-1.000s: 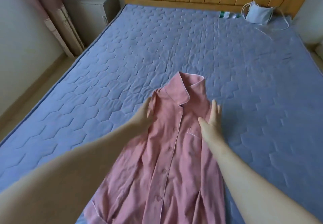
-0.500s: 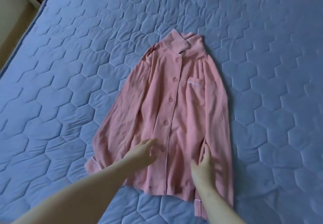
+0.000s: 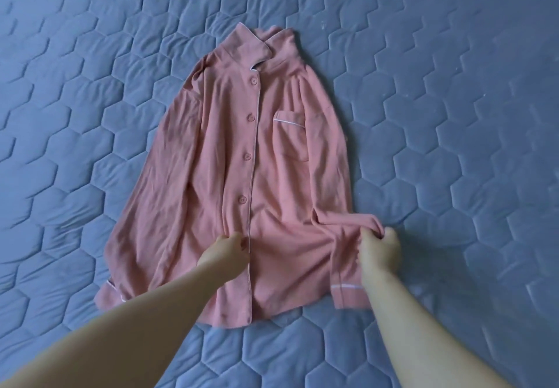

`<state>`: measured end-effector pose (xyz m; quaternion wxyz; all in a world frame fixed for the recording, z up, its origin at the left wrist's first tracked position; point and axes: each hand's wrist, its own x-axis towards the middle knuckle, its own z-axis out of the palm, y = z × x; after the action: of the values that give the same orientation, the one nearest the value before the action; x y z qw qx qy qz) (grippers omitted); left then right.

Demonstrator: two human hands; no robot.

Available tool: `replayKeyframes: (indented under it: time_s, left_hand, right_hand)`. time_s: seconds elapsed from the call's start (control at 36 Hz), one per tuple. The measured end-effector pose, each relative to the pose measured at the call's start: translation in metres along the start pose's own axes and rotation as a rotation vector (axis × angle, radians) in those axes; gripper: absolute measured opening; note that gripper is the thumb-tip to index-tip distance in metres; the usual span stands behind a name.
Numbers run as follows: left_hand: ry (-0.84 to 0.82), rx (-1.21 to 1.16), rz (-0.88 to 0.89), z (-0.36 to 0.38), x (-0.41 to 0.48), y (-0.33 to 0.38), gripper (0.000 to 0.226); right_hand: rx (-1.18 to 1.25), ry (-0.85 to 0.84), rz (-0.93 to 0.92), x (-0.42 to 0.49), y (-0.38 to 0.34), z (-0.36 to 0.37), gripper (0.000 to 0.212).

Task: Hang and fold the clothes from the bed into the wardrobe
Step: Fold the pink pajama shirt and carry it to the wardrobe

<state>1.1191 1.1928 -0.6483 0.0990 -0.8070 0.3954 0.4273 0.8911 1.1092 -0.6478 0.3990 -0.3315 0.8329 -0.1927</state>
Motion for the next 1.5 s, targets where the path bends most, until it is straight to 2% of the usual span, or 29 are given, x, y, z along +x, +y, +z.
replayKeyframes:
  time_s: [0.08, 0.17, 0.22, 0.28, 0.39, 0.5, 0.61, 0.67, 0.69, 0.72, 0.81, 0.86, 0.94, 1.03, 1.11, 1.19, 1.31, 1.39, 1.5]
  left_hand:
    - [-0.084, 0.058, 0.021, -0.008, -0.003, 0.008, 0.039]
    - [-0.168, 0.115, 0.017, -0.015, -0.008, 0.015, 0.056]
    - [-0.159, 0.194, -0.021, -0.015, -0.012, 0.023, 0.058]
    - [-0.075, 0.307, -0.037, -0.014, -0.018, 0.038, 0.053]
    - [0.103, 0.293, 0.166, -0.005, -0.025, 0.073, 0.061]
    - [0.050, 0.244, 0.333, 0.008, -0.022, 0.099, 0.063]
    - [-0.042, 0.230, 0.317, 0.015, -0.017, 0.102, 0.059]
    - [-0.071, 0.250, 0.312, 0.016, -0.015, 0.098, 0.056]
    - [-0.084, 0.259, 0.312, 0.016, -0.014, 0.096, 0.056]
    - [-0.093, 0.267, 0.313, 0.015, -0.012, 0.093, 0.057]
    - [-0.102, 0.256, 0.296, 0.014, -0.008, 0.086, 0.062]
    - [-0.093, 0.245, 0.292, 0.013, -0.008, 0.084, 0.064]
    - [-0.063, 0.246, 0.289, 0.013, -0.012, 0.087, 0.062]
    - [0.023, 0.226, 0.255, 0.012, -0.017, 0.091, 0.044]
    - [0.107, 0.234, 0.269, 0.011, -0.020, 0.089, 0.026]
    - [0.011, 0.283, 0.336, 0.021, -0.020, 0.078, 0.041]
    - [-0.077, 0.437, 0.381, 0.044, -0.029, 0.065, 0.073]
    - [-0.002, 0.535, 0.386, 0.061, -0.035, 0.062, 0.078]
    - [0.210, 0.537, 0.459, 0.077, -0.031, 0.053, 0.084]
  right_hand:
    - [-0.006, 0.032, -0.094, 0.017, -0.049, -0.025, 0.015]
    - [0.018, -0.022, -0.113, 0.033, -0.084, -0.045, 0.003]
    - [0.040, -0.060, -0.115, 0.040, -0.092, -0.050, 0.010]
    - [0.012, -0.092, -0.123, 0.041, -0.091, -0.053, 0.012]
    - [0.027, -0.106, -0.028, 0.043, -0.076, -0.053, 0.022]
    - [0.096, -0.136, 0.012, 0.042, -0.075, -0.055, 0.023]
    - [0.172, -0.055, -0.064, 0.049, -0.091, -0.059, 0.043]
    - [0.223, 0.061, -0.153, 0.055, -0.104, -0.060, 0.034]
    - [0.315, 0.104, -0.196, 0.059, -0.112, -0.061, 0.024]
    - [0.433, 0.100, -0.234, 0.063, -0.119, -0.062, 0.025]
    - [0.727, -0.063, -0.400, 0.066, -0.131, -0.063, 0.074]
    - [0.612, -0.103, -0.426, 0.057, -0.119, -0.057, 0.081]
    - [0.232, -0.146, -0.308, 0.047, -0.081, -0.044, 0.062]
    - [0.029, -0.355, -0.136, 0.039, -0.051, -0.034, 0.053]
    - [-0.080, -0.548, -0.070, 0.033, -0.035, -0.031, 0.038]
    - [-0.169, -0.441, -0.166, 0.032, -0.024, -0.027, 0.011]
    - [-0.160, -0.310, -0.345, 0.024, -0.025, -0.034, 0.026]
    - [-0.122, -0.281, -0.417, 0.017, -0.025, -0.042, 0.044]
    - [-0.065, -0.253, -0.338, 0.012, -0.015, -0.046, 0.040]
